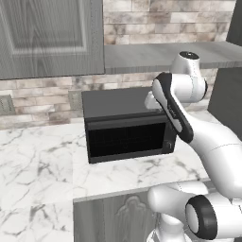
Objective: Store the hot dog in the freezer for long-term storage. Close the freezer door after placing the cooked food.
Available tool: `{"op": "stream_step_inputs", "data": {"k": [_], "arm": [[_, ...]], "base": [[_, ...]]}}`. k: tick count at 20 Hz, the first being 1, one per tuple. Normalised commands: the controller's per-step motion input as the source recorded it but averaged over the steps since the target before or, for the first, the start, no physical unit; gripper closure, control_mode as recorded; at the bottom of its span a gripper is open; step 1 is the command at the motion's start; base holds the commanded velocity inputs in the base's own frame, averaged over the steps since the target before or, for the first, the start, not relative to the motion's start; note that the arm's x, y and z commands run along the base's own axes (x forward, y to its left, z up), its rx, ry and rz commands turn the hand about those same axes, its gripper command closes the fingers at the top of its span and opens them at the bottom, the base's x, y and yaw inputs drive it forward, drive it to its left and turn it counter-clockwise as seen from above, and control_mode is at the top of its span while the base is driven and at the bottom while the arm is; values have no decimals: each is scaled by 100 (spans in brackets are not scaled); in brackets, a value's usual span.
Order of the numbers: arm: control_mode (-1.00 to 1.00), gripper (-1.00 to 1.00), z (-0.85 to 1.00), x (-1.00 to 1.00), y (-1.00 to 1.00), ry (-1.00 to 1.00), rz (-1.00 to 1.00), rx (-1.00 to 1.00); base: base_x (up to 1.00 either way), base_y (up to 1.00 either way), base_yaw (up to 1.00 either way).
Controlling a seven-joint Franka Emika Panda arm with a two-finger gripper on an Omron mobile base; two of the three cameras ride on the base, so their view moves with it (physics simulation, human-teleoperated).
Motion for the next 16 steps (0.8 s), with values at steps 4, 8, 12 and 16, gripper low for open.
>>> {"op": "stream_step_inputs", "data": {"k": [4,8,12,16], "arm": [[-100,-100,0,-5,0,-1,0,0],[-100,-100,-15,-13,-33,6,-4,0],[-100,-100,-43,-2,-76,16,-6,0],[-100,-100,-39,-1,-78,16,-4,0]], "base": [[0,0,0],[0,0,0],[0,0,0],[0,0,0]]}}
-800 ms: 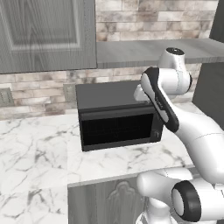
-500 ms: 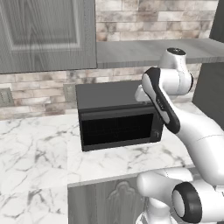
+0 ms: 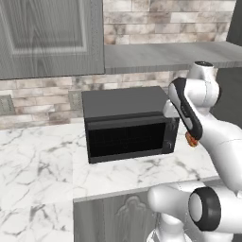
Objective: Store the hot dog in the freezer for long-term storage. Close the freezer door after placing the cooked food.
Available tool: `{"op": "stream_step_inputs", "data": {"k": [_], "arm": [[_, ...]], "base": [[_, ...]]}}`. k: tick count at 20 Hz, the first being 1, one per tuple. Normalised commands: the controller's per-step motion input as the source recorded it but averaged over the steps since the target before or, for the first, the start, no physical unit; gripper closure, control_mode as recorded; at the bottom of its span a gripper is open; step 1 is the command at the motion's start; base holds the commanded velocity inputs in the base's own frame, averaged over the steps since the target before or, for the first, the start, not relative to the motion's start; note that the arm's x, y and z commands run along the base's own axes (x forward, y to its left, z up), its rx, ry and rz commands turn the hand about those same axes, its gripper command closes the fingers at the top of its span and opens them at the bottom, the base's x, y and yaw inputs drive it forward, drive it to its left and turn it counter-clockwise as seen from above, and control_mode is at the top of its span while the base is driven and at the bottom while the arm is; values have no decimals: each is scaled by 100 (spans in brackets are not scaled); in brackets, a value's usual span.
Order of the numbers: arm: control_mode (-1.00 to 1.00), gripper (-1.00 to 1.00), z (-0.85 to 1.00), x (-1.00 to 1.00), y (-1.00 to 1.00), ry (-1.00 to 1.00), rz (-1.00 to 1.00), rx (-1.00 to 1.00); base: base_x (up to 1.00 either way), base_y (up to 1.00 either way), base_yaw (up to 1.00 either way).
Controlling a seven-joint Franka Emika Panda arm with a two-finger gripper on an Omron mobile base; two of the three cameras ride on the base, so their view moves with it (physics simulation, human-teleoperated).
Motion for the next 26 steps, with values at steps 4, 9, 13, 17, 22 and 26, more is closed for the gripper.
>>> {"op": "stream_step_inputs", "data": {"k": [4,9,13,17,22,26], "arm": [[-100,-100,-30,-1,-88,12,-15,0],[-100,-100,-36,0,-97,3,-14,0],[-100,-100,-40,0,-79,5,-10,0],[-100,-100,-40,15,-73,11,-3,0],[-100,-100,-36,30,-48,11,0,0],[-100,-100,-29,30,-14,8,0,0]], "base": [[0,0,0],[0,0,0],[0,0,0],[0,0,0],[0,0,0],[0,0,0]]}}
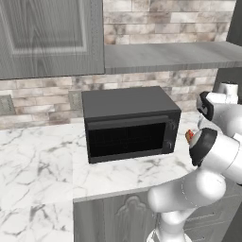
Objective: Store the hot dog in the freezer for long-term storage. Close the freezer door after placing the cooked food.
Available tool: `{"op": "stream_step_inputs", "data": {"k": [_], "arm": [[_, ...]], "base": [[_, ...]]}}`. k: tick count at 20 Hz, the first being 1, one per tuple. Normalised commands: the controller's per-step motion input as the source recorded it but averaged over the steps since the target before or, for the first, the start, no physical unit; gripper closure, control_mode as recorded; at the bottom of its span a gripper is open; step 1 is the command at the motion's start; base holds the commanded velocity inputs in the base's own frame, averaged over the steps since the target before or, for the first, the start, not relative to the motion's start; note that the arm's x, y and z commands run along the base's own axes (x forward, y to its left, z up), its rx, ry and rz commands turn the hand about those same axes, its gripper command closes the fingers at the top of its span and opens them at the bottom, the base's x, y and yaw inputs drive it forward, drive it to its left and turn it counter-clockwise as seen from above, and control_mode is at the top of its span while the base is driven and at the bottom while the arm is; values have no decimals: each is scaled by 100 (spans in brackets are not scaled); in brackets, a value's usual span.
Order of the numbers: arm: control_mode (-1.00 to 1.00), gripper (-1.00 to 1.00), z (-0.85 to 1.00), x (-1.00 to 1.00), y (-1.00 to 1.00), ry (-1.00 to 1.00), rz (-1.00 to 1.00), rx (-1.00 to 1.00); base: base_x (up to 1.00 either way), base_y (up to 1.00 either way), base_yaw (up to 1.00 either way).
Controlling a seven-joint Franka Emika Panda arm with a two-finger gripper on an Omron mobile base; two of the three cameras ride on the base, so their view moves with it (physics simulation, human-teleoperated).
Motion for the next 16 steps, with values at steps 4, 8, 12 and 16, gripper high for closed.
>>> {"op": "stream_step_inputs", "data": {"k": [4,8,12,16], "arm": [[-100,-100,-16,13,0,0,2,3],[-100,-100,-16,8,12,0,2,3],[-100,-100,-9,19,23,-1,0,0],[-100,-100,-12,22,10,-1,0,0]], "base": [[0,0,0],[0,0,0],[0,0,0],[0,0,0]]}}
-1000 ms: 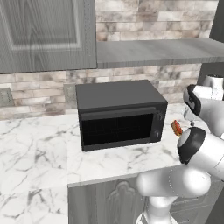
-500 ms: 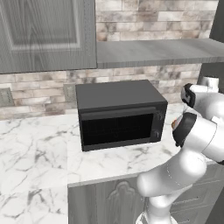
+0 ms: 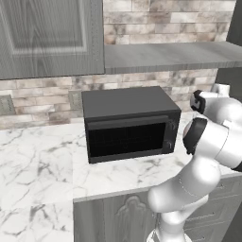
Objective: Store the hot dog in the freezer for long-term storage. Close the freezer door after placing the cooked food.
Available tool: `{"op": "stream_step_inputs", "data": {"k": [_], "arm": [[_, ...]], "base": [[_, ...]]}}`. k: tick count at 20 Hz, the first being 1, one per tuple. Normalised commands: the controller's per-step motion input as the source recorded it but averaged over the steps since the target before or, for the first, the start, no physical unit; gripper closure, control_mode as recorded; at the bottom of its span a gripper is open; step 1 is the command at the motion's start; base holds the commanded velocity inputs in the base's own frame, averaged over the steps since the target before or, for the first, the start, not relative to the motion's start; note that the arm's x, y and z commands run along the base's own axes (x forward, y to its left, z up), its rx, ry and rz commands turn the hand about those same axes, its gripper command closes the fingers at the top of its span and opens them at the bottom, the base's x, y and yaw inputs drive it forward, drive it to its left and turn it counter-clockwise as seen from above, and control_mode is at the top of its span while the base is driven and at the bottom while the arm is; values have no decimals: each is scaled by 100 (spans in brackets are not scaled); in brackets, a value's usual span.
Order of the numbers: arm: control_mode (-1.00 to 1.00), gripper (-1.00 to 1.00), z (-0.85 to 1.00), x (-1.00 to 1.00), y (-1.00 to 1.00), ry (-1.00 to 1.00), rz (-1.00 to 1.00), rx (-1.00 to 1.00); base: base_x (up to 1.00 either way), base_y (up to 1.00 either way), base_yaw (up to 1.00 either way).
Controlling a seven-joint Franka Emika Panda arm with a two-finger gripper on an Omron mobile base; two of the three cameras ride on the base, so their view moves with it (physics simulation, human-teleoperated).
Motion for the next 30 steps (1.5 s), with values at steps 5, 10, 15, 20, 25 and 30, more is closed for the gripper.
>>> {"op": "stream_step_inputs", "data": {"k": [5,10,15,20,25,30], "arm": [[-100,-100,-15,19,0,0,1,0],[-100,-100,-23,12,0,-1,6,3],[-100,-100,-18,4,0,-2,9,11],[-100,-100,-13,7,0,-4,5,2],[-100,-100,-23,17,0,-3,3,0],[-100,-100,-4,3,0,-1,1,0]], "base": [[0,0,0],[0,0,0],[0,0,0],[0,0,0],[0,0,0],[0,0,0]]}}
